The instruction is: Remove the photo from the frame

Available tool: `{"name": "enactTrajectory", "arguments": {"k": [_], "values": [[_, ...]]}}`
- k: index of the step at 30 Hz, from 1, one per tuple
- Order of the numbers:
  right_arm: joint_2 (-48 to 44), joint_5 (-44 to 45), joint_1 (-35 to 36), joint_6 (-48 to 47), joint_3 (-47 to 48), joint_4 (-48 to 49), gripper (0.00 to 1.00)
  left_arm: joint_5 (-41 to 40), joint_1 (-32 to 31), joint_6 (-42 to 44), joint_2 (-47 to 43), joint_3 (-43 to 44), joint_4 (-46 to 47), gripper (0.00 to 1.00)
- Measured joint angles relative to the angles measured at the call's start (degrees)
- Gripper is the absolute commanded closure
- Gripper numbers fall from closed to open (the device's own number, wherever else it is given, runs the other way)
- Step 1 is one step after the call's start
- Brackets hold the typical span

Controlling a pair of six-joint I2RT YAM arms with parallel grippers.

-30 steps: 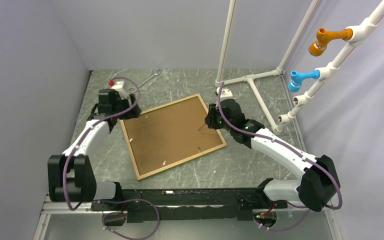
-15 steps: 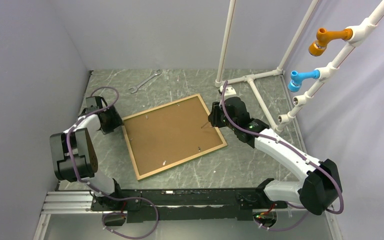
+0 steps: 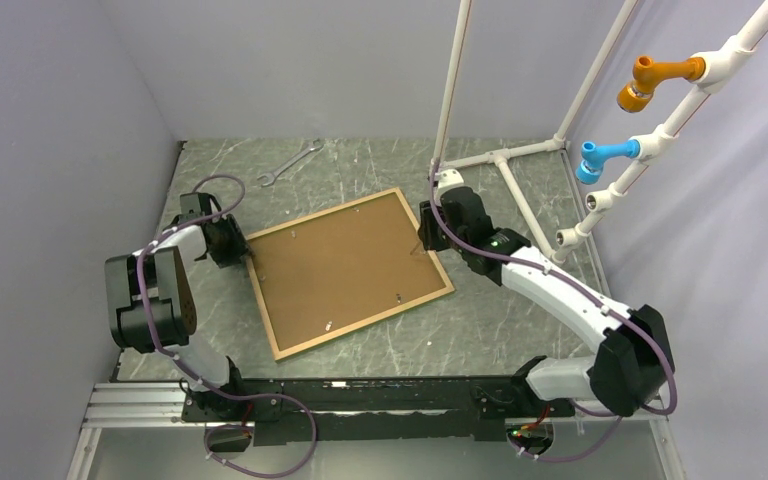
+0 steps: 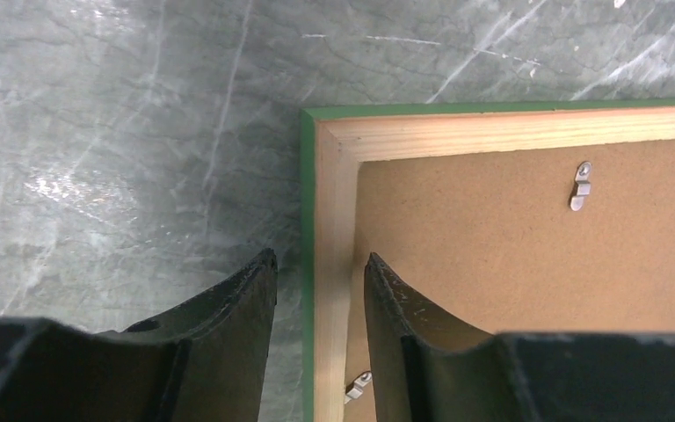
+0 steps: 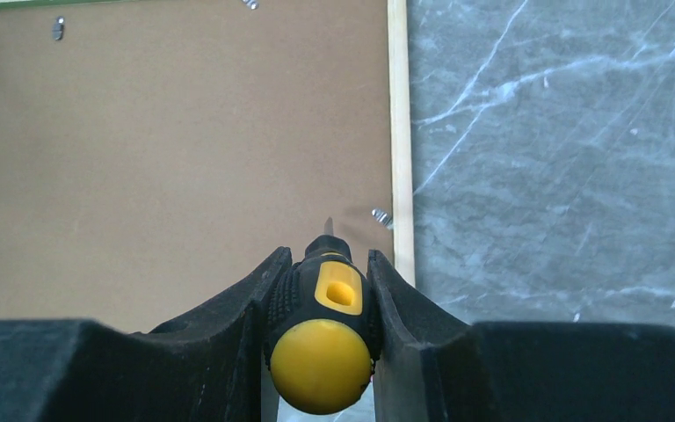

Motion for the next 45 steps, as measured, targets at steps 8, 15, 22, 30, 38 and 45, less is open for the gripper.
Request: {"name": "enactTrajectory", "arguments": {"k": [8,15,22,30,38,45], "values": [[6.5,0.2,-0.2,-6.2,5.4,-2.4,1.00,0.0,-1.1,0.7,0.7,0.7,-0.5,0.78],[9.2,1.7,-0.2,-9.3,6.6,-3.0,1.00,0.1,-1.1,1.1,0.7,0.9,-0.8,0.88],[11.3,2.3,-0.2,-11.3,8.8,-3.2,1.00,0.3,-1.1,1.5,0.7,1.0,-0.8,1.00],[13.9,3.2,-0.2,-14.8,10.8,-3.4,1.00,0.5,-1.1,1.5,0.8,1.0,-0.8,1.00],[14.7,3.6,-0.2,-16.1,11.4,-4.9,1.00,0.3,-1.1,0.9,0.8,1.0,-0.8,1.00],[16.3,4.5,0.0,-14.8,14.3,-8.4,1.00,-0.2,-1.1,-0.2,0.8,1.0,-0.9,1.00]]}}
